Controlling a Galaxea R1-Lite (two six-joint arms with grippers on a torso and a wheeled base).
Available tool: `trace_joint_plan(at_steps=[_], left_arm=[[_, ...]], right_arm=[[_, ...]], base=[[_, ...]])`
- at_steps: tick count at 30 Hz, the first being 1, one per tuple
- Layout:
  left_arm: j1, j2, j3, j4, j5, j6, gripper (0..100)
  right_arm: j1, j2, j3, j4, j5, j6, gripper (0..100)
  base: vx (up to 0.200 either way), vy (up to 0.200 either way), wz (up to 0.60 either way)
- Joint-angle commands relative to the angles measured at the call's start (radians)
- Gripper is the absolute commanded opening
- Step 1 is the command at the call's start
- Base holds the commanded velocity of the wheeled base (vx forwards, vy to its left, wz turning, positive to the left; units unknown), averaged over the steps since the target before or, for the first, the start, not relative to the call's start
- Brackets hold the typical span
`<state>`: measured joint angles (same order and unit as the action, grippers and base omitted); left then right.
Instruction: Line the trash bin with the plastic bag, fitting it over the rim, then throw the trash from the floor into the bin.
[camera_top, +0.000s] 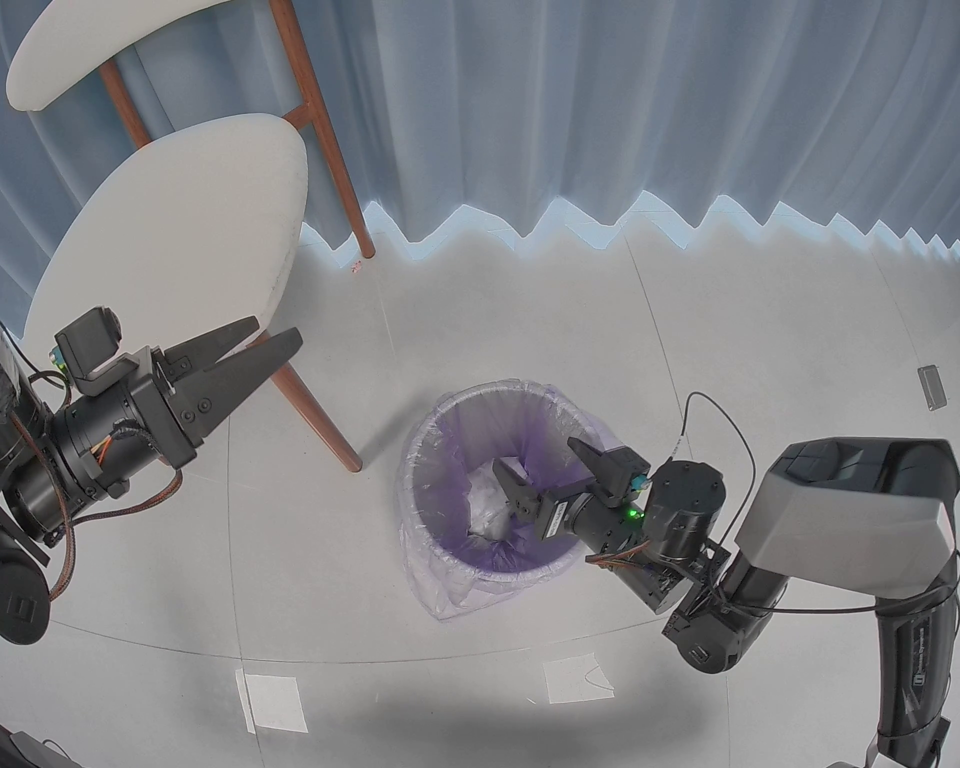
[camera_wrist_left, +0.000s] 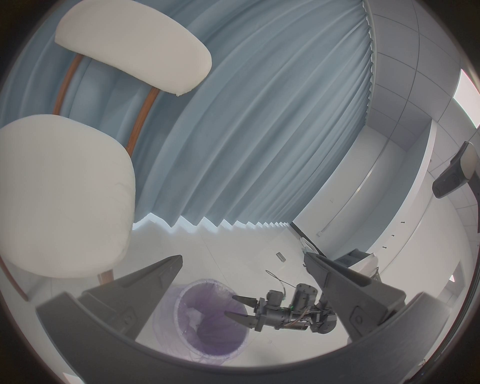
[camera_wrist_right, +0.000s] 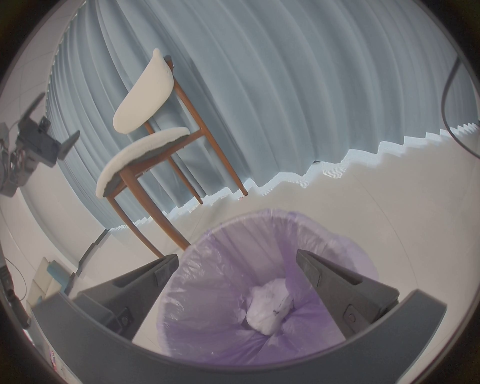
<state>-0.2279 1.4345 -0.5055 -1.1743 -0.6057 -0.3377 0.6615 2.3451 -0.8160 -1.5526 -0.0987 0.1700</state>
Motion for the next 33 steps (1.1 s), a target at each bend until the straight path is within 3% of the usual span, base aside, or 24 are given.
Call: trace_joint_plan(at_steps=[1, 4, 8, 11, 16, 20, 22, 23, 25, 30, 31, 33], left_arm=[[0.028, -0.083, -0.004, -0.008, 0.054, -0.001, 100], [0.044, -0.177, 0.001, 0.016, 0.069, 0.009, 100], [0.150, -0.270, 0.045, 0.117, 0.073, 0.078, 100], [0.228, -0.397, 0.173, 0.182, 0.072, 0.115, 100], [0.239, -0.562, 0.358, 0.189, 0.073, 0.115, 100], [0.326, -0.652, 0.409, 0.225, 0.073, 0.121, 100], [0.343, -0.661, 0.412, 0.235, 0.073, 0.124, 100], [0.398, -0.746, 0.479, 0.288, 0.061, 0.158, 100], [0.398, -0.812, 0.506, 0.332, 0.060, 0.178, 100], [0.386, -1.307, 0.506, 0.869, 0.057, 0.204, 100], [0.383, -1.361, 0.506, 0.964, 0.054, 0.239, 100], [0.384, -1.345, 0.506, 1.142, 0.063, 0.397, 100]], right_arm=[[-0.034, -0.214, 0.118, -0.018, -0.003, -0.007, 100], [-0.086, -0.394, 0.251, -0.015, -0.003, -0.029, 100], [-0.177, -0.589, 0.376, 0.006, -0.003, -0.033, 100], [-0.276, -0.784, 0.546, 0.074, -0.003, -0.029, 100], [-0.307, -0.960, 0.801, 0.114, -0.007, -0.033, 100], [-0.332, -1.135, 0.816, 0.227, -0.087, -0.033, 100], [-0.339, -1.159, 0.816, 0.249, -0.096, -0.033, 100], [-0.378, -1.276, 0.816, 0.417, -0.104, -0.063, 100], [-0.384, -1.334, 0.816, 0.531, -0.108, -0.084, 100], [-0.402, -1.759, 0.816, 1.020, -0.104, -0.089, 100], [-0.410, -1.819, 0.816, 1.097, -0.102, -0.090, 100], [-0.439, -1.943, 0.816, 1.232, -0.079, -0.093, 100]], base=[[0.000, 0.000, 0.00], [0.000, 0.000, 0.00], [0.000, 0.000, 0.00], [0.000, 0.000, 0.00], [0.000, 0.000, 0.00], [0.000, 0.000, 0.00], [0.000, 0.000, 0.00], [0.000, 0.000, 0.00], [0.000, 0.000, 0.00], [0.000, 0.000, 0.00], [0.000, 0.000, 0.00], [0.000, 0.000, 0.00]])
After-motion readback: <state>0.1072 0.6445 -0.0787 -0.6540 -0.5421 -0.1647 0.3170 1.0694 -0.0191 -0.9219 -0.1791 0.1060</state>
